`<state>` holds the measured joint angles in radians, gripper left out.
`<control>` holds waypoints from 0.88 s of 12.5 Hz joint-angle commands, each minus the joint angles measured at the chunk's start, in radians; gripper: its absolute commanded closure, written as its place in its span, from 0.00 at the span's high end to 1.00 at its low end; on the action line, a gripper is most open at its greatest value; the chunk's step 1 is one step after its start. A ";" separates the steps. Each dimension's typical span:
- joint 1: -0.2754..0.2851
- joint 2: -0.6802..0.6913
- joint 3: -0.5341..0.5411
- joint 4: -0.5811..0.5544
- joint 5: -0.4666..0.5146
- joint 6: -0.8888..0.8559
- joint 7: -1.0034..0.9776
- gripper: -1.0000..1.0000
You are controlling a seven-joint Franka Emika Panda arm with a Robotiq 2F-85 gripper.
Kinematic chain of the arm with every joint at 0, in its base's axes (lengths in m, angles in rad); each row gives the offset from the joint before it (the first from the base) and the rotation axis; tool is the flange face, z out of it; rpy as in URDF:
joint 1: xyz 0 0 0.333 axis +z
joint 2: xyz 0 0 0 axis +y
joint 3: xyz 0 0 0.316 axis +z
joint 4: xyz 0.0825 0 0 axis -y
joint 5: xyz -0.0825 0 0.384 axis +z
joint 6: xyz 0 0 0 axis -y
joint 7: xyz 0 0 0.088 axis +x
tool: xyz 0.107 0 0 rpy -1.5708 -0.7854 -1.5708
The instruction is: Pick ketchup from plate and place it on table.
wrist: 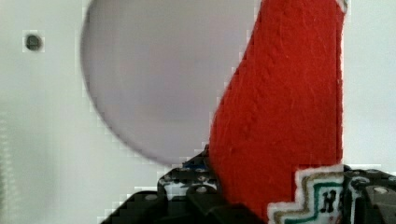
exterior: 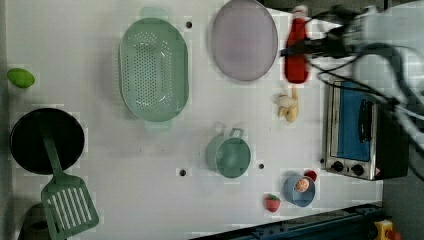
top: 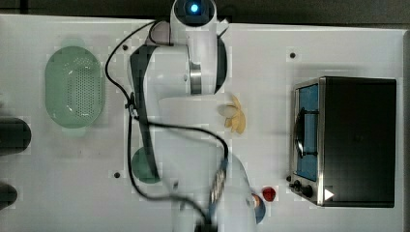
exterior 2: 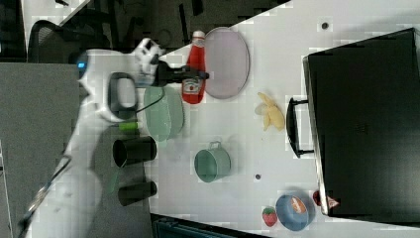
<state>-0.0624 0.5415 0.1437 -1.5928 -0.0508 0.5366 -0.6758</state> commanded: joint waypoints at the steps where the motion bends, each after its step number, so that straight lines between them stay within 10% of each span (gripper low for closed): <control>1: -0.059 -0.188 0.000 -0.038 0.014 -0.070 0.060 0.59; 11: -0.106 -0.623 -0.061 -0.637 0.071 -0.024 0.060 0.59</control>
<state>-0.1566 -0.0918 0.1163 -2.1895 0.0055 0.5156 -0.6538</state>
